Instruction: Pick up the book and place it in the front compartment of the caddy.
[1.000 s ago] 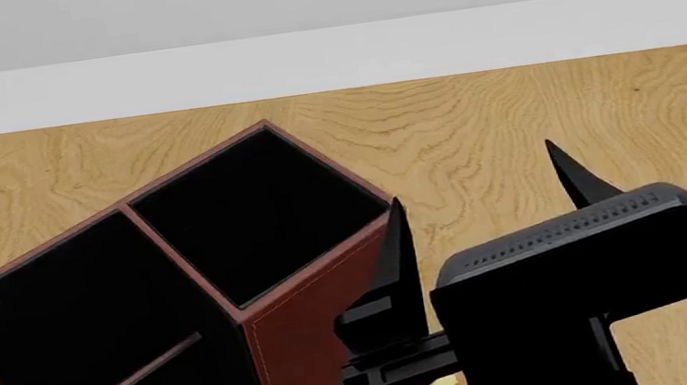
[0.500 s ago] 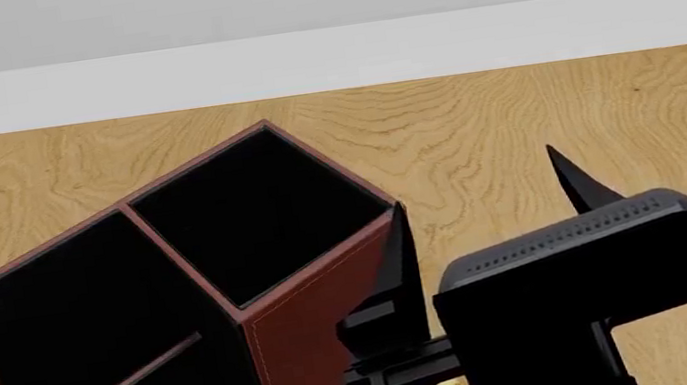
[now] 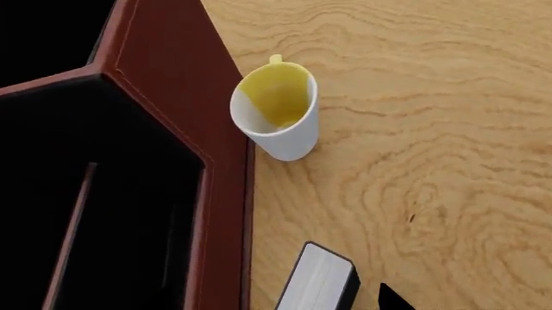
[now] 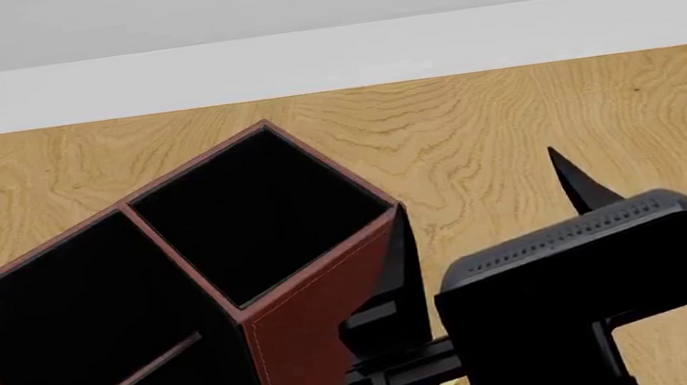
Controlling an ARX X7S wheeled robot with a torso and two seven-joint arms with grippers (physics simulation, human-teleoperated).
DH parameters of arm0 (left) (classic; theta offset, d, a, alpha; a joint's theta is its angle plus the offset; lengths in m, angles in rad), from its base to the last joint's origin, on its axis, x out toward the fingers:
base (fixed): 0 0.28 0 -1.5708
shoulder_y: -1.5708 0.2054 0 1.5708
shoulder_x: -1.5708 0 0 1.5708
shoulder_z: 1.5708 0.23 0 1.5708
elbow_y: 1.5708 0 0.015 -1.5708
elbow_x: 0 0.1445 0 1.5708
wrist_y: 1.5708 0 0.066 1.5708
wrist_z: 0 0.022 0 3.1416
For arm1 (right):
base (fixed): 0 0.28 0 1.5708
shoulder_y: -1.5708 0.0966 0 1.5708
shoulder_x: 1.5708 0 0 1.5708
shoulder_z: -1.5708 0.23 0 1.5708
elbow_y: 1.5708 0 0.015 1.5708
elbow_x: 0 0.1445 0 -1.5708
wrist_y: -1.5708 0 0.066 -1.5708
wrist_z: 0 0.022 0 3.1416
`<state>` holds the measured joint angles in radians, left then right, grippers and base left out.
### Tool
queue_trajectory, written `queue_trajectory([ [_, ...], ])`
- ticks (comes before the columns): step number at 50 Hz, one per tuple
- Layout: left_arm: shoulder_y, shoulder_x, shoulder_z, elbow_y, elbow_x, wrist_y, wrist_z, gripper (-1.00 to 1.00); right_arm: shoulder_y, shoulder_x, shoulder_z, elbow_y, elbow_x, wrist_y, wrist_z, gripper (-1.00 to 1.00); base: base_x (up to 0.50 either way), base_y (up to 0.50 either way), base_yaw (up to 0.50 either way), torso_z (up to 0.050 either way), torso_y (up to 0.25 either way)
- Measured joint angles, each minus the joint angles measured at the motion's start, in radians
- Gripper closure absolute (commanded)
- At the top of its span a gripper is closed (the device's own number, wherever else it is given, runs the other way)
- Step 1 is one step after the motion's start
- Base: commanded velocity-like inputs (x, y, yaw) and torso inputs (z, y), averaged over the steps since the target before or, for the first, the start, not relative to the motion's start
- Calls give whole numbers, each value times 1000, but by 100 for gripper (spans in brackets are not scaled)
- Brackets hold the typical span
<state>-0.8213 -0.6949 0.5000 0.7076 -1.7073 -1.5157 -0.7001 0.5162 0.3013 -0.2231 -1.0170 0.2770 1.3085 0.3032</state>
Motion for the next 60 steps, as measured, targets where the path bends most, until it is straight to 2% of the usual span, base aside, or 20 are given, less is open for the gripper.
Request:
queue_trajectory([
  [21, -11, 8, 83, -14, 159, 23, 130, -100, -9, 14, 5, 8, 28, -17, 22, -100, 0, 0, 0, 0, 0],
  [60, 6, 12, 219, -30, 314, 95, 230, -100, -33, 41, 25, 2, 80, -37, 63, -100, 0, 0, 0, 0, 0],
])
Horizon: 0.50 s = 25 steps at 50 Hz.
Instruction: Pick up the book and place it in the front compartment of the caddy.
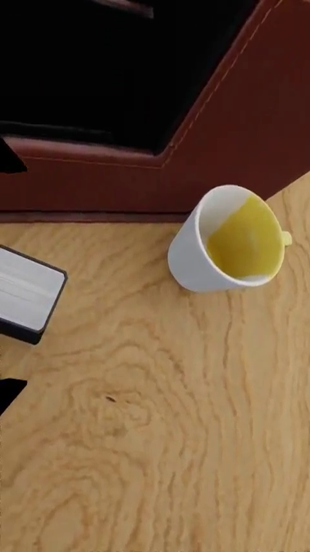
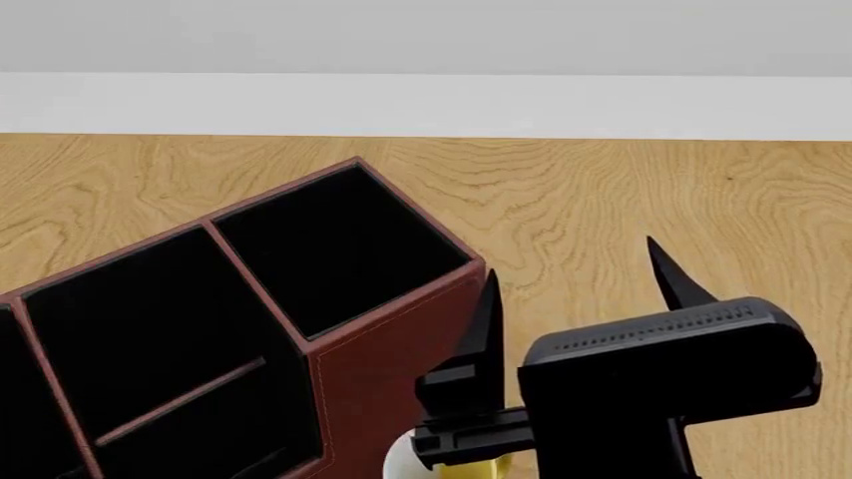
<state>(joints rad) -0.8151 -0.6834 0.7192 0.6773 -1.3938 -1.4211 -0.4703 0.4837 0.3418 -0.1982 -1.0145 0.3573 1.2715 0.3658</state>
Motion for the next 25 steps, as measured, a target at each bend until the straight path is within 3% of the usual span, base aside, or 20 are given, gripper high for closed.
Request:
queue_trajectory([
  [25, 24, -14, 79, -25, 106, 57, 68, -100, 14, 13, 6, 2, 45, 7, 30, -100, 0, 0, 0, 0, 0],
])
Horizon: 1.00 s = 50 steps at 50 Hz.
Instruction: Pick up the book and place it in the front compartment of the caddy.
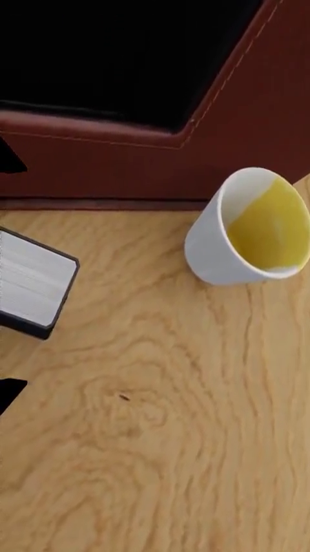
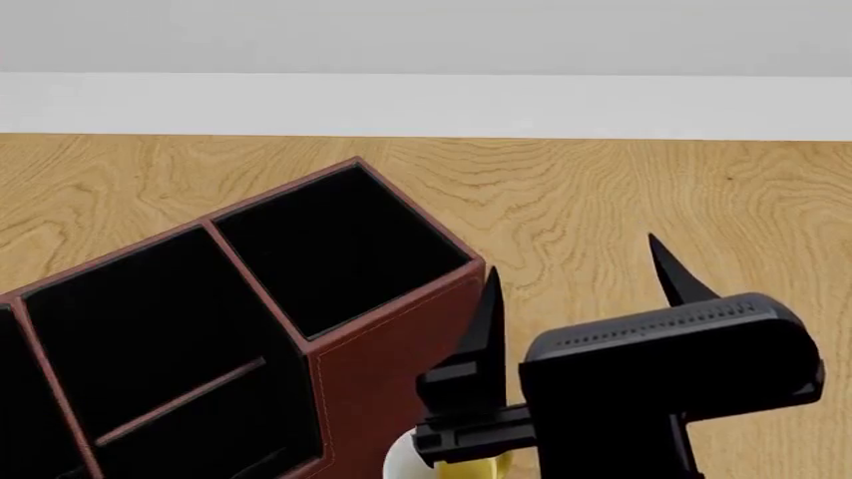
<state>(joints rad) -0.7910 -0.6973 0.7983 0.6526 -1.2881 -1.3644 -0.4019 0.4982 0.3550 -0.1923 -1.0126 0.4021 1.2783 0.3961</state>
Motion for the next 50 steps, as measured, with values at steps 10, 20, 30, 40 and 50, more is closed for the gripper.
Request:
queue_trajectory([
  [10, 4, -8, 31, -17, 47, 21, 30, -100, 13, 2, -2, 3, 18, 8, 14, -100, 0, 0, 0, 0, 0],
  [20, 9, -17, 58, -31, 83, 38, 51, -100, 16, 6, -4, 4, 35, 8, 30, -100, 0, 0, 0, 0, 0],
  [30, 17, -24, 80, -38, 104, 50, 61, -100, 12, 12, -5, 5, 50, 1, 43, -100, 0, 0, 0, 0, 0],
  [40, -12, -50, 124, -20, 87, 55, 49, 100, 6, 19, -5, 10, 64, -8, 56, -100, 2, -1, -3, 0, 0],
  [50, -41, -56, 151, 17, 55, 24, 52, 100, 7, 22, -8, 13, 76, -15, 67, -100, 0, -1, -2, -2, 0],
])
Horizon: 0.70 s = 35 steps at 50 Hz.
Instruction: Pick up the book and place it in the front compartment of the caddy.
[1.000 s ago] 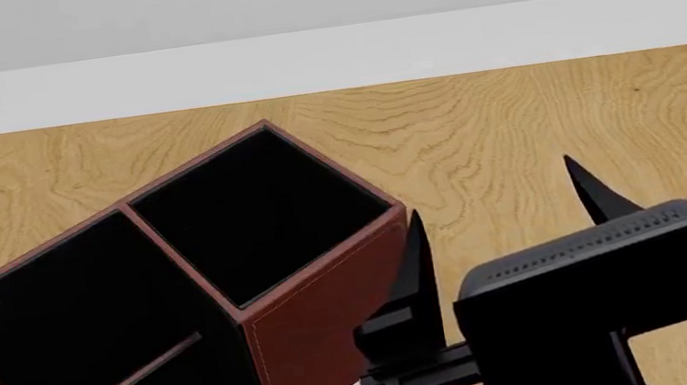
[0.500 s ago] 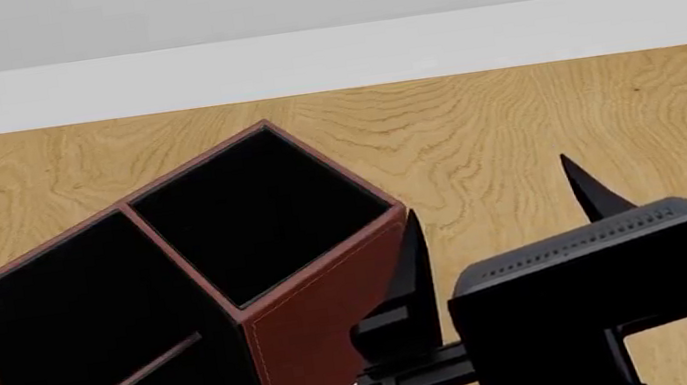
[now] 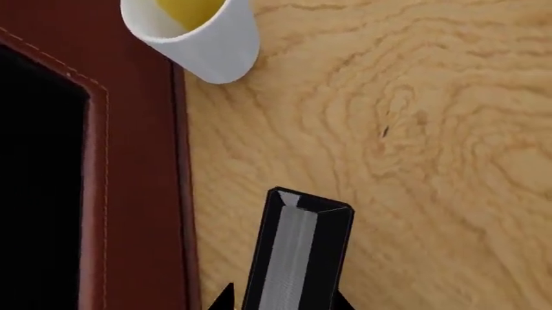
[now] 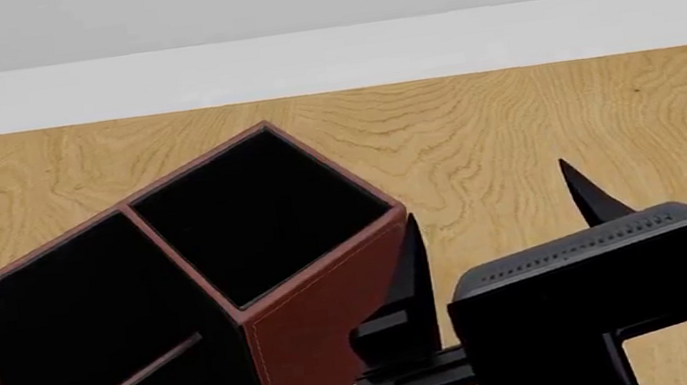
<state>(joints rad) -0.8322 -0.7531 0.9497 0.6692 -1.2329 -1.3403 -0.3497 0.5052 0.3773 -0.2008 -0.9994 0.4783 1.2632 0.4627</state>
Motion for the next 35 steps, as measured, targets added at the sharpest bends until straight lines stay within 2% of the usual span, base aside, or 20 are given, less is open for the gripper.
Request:
queue_trajectory([
  [8, -27, 15, -42, 13, -129, -43, -69, 100, 4, 3, 7, -11, 16, 5, 10, -100, 1, -1, -1, 0, 0],
  [22, -136, 20, -128, -13, -460, -22, -340, 100, 8, 12, 14, -16, 47, -2, 28, -100, 0, 0, 0, 0, 0],
  [35, -248, -10, -125, 0, -712, 38, -540, 100, 16, 23, 11, -6, 69, -17, 42, -100, 0, 0, 0, 0, 0],
])
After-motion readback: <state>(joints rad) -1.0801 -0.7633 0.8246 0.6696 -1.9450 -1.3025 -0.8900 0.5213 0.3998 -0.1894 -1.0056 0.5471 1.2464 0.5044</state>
